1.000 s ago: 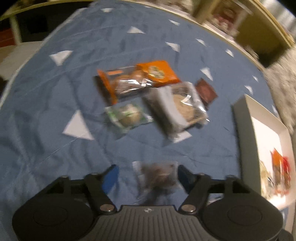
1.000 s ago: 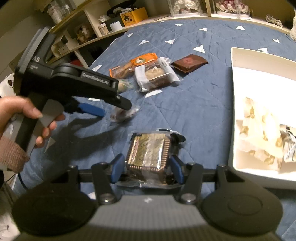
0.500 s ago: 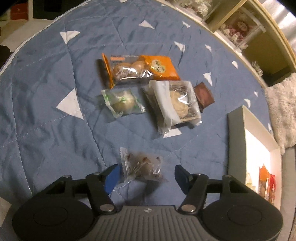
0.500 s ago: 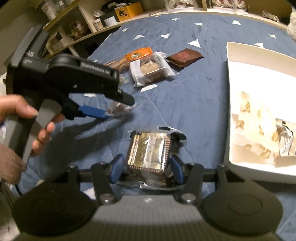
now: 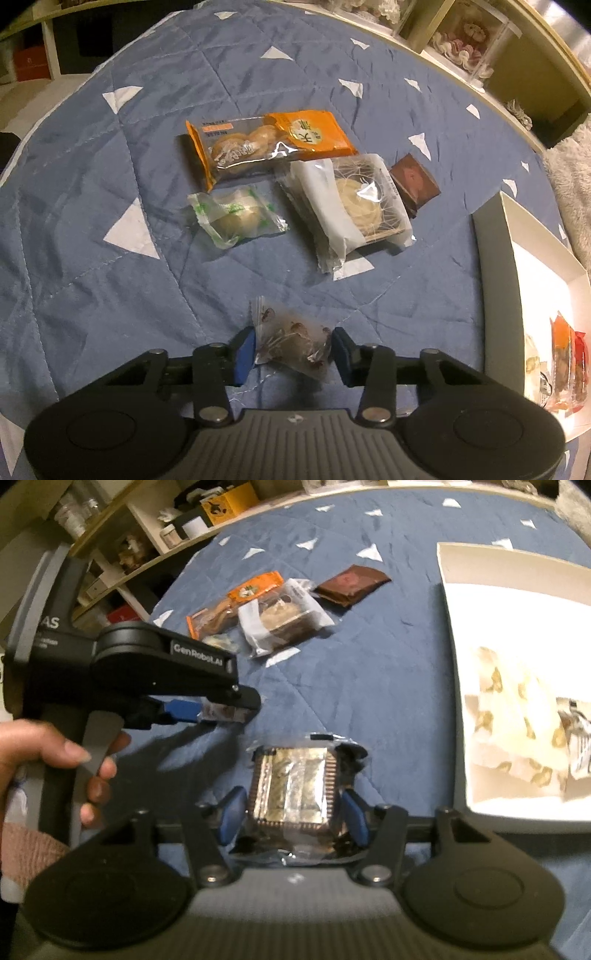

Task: Organize snacks
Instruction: 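Carry foil cake in right tool while left tool carries candy packet to tray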

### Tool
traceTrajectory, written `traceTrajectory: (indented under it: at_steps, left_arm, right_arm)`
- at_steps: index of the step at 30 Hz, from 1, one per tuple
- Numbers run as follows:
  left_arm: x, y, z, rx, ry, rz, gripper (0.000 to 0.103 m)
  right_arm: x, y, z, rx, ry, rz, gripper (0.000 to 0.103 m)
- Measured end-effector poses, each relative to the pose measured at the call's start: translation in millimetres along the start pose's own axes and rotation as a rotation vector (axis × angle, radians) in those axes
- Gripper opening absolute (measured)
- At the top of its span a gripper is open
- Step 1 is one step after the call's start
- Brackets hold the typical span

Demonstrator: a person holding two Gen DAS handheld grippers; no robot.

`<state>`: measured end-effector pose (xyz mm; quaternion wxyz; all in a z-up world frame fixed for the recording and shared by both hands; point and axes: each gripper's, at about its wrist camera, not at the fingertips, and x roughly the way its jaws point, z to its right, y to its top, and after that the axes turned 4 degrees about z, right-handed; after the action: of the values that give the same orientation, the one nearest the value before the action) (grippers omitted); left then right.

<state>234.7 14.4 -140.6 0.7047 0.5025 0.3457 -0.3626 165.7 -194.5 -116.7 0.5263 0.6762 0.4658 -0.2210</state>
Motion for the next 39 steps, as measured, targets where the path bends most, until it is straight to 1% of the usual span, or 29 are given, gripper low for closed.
traceTrajectory:
  at_steps: [4,7,12,14,18,24,32,39]
  left_arm:
    - [-6.1,-1.5,2.2,0.032,-0.002,0.014,0.042]
    - [-16.7,-2.2,3.4,0.041,-0.014,0.04,0.042]
    - [-41.2,0.7,6.5,0.054,-0.037,0.11,0.042]
    - [-50.1,2.4,8.6,0.056,-0.048,0.135,0.042]
    - [-64.0,5.0,14.5,0.064,-0.077,0.179,0.042]
    - [-84.7,5.0,28.2,0.092,-0.139,0.24,0.042]
    - [-96.6,8.0,59.1,0.132,-0.222,0.284,0.042]
    - [-88.3,13.6,99.4,0.179,-0.277,0.285,0.042]
  right_arm:
    - [-7.4,-0.1,2.2,-0.003,0.011,0.023,0.061]
    - [-18.4,0.8,3.0,-0.022,0.015,0.069,0.06]
    - [-37.7,8.9,2.5,-0.048,0.025,0.157,0.06]
    - [-45.5,12.3,2.9,-0.067,0.021,0.2,0.06]
    - [-57.7,22.3,9.6,-0.077,0.007,0.259,0.06]
    - [-79.9,39.0,34.8,-0.062,-0.037,0.339,0.06]
    - [-93.8,53.2,68.6,-0.024,-0.089,0.395,0.061]
    - [-104.4,55.2,97.0,-0.003,-0.123,0.411,0.061]
